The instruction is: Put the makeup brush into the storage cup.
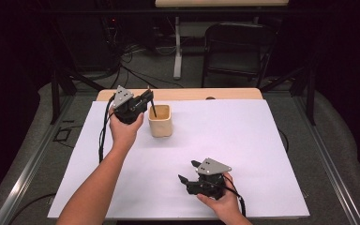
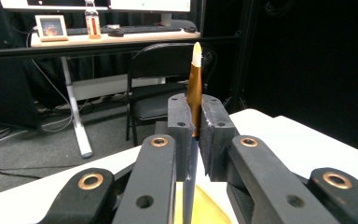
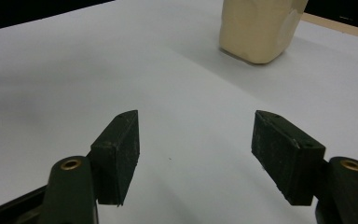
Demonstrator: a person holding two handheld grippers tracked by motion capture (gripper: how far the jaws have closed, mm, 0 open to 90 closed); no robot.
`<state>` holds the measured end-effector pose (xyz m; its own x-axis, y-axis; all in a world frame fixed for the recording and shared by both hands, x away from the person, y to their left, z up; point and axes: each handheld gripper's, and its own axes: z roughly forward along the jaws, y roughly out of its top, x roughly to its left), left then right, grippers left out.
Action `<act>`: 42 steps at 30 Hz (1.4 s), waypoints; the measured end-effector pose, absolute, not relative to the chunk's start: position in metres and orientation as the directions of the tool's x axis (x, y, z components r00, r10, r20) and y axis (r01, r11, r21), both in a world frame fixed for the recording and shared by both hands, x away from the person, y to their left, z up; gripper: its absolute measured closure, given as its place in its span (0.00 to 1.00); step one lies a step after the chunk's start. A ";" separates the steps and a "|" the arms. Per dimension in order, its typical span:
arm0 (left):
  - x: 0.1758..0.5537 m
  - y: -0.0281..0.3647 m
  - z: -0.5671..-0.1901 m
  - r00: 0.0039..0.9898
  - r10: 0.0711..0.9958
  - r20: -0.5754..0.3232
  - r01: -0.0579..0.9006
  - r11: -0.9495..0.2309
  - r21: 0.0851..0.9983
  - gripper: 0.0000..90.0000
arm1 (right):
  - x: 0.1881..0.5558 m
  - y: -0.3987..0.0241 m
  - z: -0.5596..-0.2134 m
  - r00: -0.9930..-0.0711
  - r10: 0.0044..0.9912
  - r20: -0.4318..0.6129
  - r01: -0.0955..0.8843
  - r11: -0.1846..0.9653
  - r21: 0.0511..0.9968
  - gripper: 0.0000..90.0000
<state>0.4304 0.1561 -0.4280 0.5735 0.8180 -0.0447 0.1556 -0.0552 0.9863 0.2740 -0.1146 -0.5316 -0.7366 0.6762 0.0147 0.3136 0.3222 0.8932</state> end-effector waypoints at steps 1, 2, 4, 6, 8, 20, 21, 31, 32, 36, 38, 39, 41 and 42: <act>0.431 0.156 -0.429 0.571 0.819 -0.047 0.155 -0.051 0.987 0.93 | 0.274 -0.114 -0.532 -0.736 0.676 0.016 0.315 0.322 0.893 0.36; 0.431 0.156 -0.429 0.573 0.818 -0.046 0.157 -0.054 0.986 0.93 | 0.274 -0.114 -0.532 -0.737 0.676 0.017 0.316 0.323 0.892 0.36; 0.431 0.155 -0.431 0.574 0.818 -0.047 0.161 -0.056 0.985 0.93 | 0.274 -0.114 -0.532 -0.737 0.676 0.016 0.314 0.322 0.893 0.36; 0.432 0.154 -0.434 0.573 0.818 -0.051 0.165 -0.054 0.985 0.93 | 0.274 -0.114 -0.532 -0.736 0.676 0.016 0.314 0.320 0.894 0.36; 0.432 0.154 -0.437 0.575 0.817 -0.051 0.168 -0.057 0.984 0.93 | 0.273 -0.114 -0.532 -0.736 0.677 0.018 0.317 0.322 0.892 0.36; 0.432 0.156 -0.449 0.567 0.821 -0.062 0.180 -0.050 0.982 0.93 | 0.273 -0.115 -0.532 -0.732 0.681 0.019 0.320 0.318 0.892 0.36; 0.433 0.156 -0.450 0.566 0.822 -0.062 0.180 -0.049 0.983 0.93 | 0.273 -0.115 -0.532 -0.733 0.680 0.018 0.318 0.319 0.893 0.36; 0.433 0.159 -0.462 0.558 0.826 -0.072 0.199 -0.048 0.979 0.93 | 0.273 -0.115 -0.532 -0.732 0.681 0.020 0.321 0.318 0.892 0.36; 0.433 0.159 -0.463 0.557 0.827 -0.074 0.202 -0.049 0.978 0.93 | 0.273 -0.115 -0.532 -0.732 0.681 0.019 0.320 0.319 0.892 0.36; 0.434 0.159 -0.468 0.552 0.830 -0.081 0.208 -0.043 0.977 0.93 | 0.273 -0.115 -0.532 -0.732 0.681 0.021 0.319 0.316 0.893 0.36; 0.434 0.159 -0.469 0.551 0.830 -0.083 0.213 -0.044 0.976 0.93 | 0.273 -0.115 -0.532 -0.732 0.681 0.018 0.319 0.320 0.892 0.36; 0.434 0.160 -0.470 0.550 0.831 -0.083 0.214 -0.044 0.976 0.93 | 0.273 -0.115 -0.532 -0.732 0.681 0.019 0.320 0.319 0.892 0.36; 0.434 0.160 -0.471 0.548 0.832 -0.084 0.215 -0.043 0.976 0.93 | 0.273 -0.115 -0.532 -0.733 0.680 0.020 0.320 0.318 0.893 0.36; 0.434 0.160 -0.472 0.548 0.832 -0.081 0.219 -0.049 0.975 0.93 | 0.273 -0.115 -0.532 -0.733 0.680 0.020 0.320 0.318 0.893 0.36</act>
<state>0.4337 0.1602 -0.4721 0.5484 0.8323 -0.0813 0.2186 -0.0489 0.9746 0.2729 -0.1148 -0.5321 -0.7327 0.6802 0.0200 0.3197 0.3181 0.8925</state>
